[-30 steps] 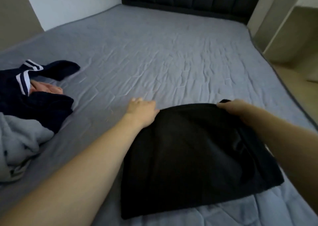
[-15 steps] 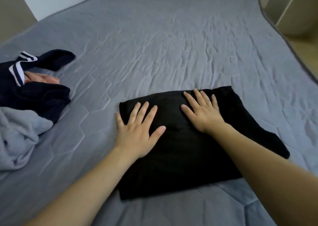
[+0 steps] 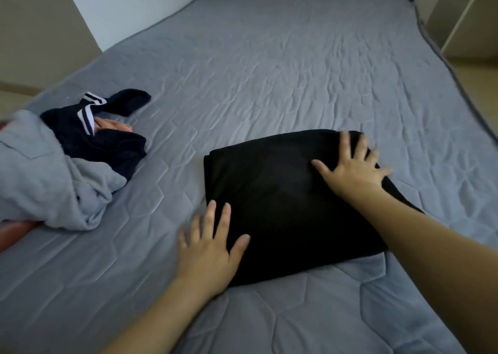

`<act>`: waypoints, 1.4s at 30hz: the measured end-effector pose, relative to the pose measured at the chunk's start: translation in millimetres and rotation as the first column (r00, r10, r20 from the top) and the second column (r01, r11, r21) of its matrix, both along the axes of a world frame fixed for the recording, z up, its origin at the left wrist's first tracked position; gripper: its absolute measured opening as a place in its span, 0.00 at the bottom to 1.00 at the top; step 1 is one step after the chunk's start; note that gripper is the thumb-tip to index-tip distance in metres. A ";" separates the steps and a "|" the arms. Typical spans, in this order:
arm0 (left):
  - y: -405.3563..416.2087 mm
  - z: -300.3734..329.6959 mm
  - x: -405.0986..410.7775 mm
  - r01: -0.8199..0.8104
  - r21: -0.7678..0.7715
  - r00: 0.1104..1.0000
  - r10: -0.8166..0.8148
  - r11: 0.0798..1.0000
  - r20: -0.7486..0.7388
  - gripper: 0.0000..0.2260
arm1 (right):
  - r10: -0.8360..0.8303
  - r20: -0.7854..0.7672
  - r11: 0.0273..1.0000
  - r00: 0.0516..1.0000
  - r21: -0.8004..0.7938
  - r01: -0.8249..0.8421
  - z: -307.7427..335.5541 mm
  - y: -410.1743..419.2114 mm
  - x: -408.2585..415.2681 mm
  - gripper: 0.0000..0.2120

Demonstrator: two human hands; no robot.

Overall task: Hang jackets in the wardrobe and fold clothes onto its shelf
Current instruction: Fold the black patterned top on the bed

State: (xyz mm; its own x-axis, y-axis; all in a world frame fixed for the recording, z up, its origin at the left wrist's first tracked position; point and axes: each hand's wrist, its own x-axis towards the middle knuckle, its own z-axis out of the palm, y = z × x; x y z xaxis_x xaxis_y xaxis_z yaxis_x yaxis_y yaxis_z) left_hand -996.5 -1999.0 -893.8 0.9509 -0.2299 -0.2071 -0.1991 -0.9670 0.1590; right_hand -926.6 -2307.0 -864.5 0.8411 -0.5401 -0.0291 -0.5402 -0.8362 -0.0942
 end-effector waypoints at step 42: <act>589.6 876.8 -4.7 -0.416 -0.910 0.093 0.995 -0.003 -0.046 0.16 | 0.284 0.410 -0.134 0.867 0.912 -0.387 853.8 622.5 57.6 0.22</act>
State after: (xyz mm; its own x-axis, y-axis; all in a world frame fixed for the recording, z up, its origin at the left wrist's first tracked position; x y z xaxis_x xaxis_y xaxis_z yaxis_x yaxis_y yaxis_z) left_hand -1001.2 -1409.4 -17.0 0.3712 0.9251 0.0802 0.2394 -0.1788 0.9543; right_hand -869.0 -1684.5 -10.8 0.9291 0.3389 -0.1480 -0.1741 0.0477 -0.9836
